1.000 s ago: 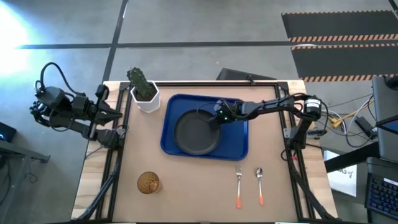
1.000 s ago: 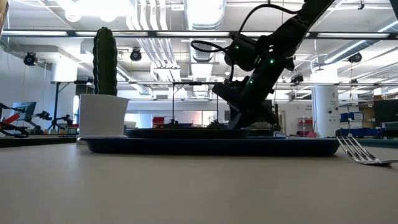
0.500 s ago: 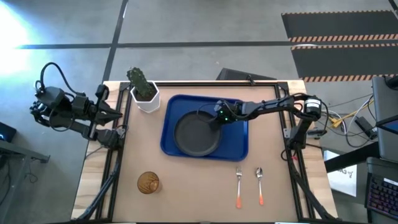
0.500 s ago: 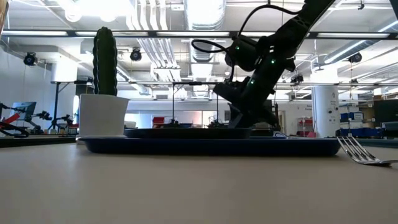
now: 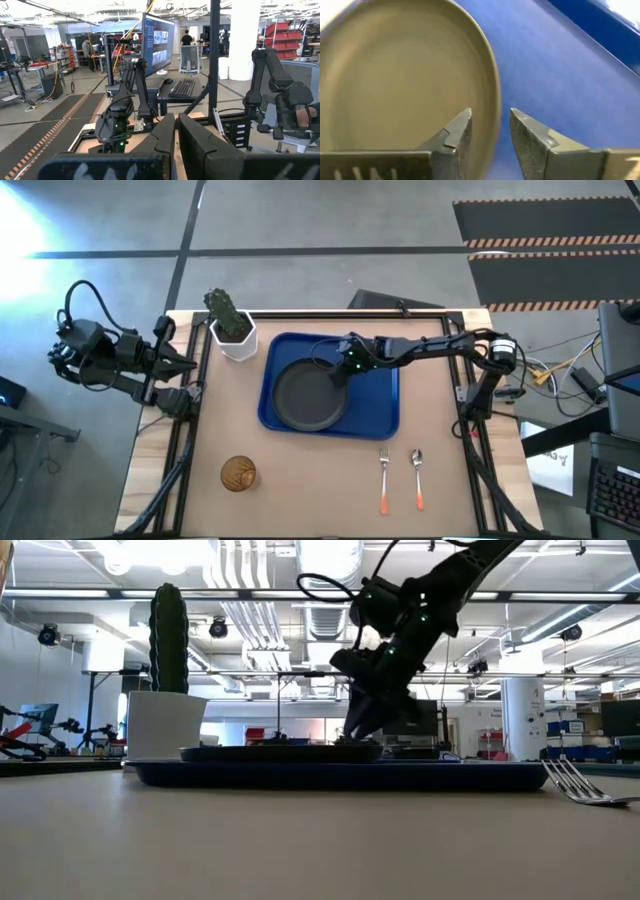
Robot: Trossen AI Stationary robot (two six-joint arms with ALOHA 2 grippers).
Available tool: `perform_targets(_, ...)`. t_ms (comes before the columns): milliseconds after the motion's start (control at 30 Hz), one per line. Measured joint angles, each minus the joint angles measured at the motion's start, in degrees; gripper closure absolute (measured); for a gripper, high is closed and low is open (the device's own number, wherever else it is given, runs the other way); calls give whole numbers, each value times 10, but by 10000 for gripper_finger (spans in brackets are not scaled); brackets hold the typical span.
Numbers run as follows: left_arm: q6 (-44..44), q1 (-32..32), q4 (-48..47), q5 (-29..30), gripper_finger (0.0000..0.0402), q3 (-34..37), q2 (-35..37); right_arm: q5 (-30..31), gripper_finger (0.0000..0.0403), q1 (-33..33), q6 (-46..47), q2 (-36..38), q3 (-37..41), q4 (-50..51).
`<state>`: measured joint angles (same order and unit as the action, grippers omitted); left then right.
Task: Pick and place plate/cup/fork/spoon on tray
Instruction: Put the black plate on the left of the blue tray, then put the orange cup on the blue tray to the top left of the black plate
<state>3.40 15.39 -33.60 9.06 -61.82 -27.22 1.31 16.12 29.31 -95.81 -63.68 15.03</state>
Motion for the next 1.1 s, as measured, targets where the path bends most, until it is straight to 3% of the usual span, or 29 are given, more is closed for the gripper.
perform_targets(267, 0, 0, -1, 13, 395, 0, 0, -1, 268, 0, -17, 0, -37, 94)
perform_targets(467, -54, 0, -109, 207, 400, 0, -22, -99, 275, 0, -35, 1, -129, 92)
perform_targets(567, -134, 0, -172, 220, 400, 0, -48, -164, 278, 0, -49, 2, -192, 92)
perform_targets(700, -216, 0, -197, 145, 400, 1, -93, -213, 280, -6, -81, 2, -284, 105)
perform_targets(867, -266, 1, -197, 28, 400, 4, -168, -214, 280, -21, -140, 2, -401, 159)
perform_targets(1100, -325, 0, -199, -91, 400, 35, -285, -213, 280, -45, -193, 2, -548, 245)
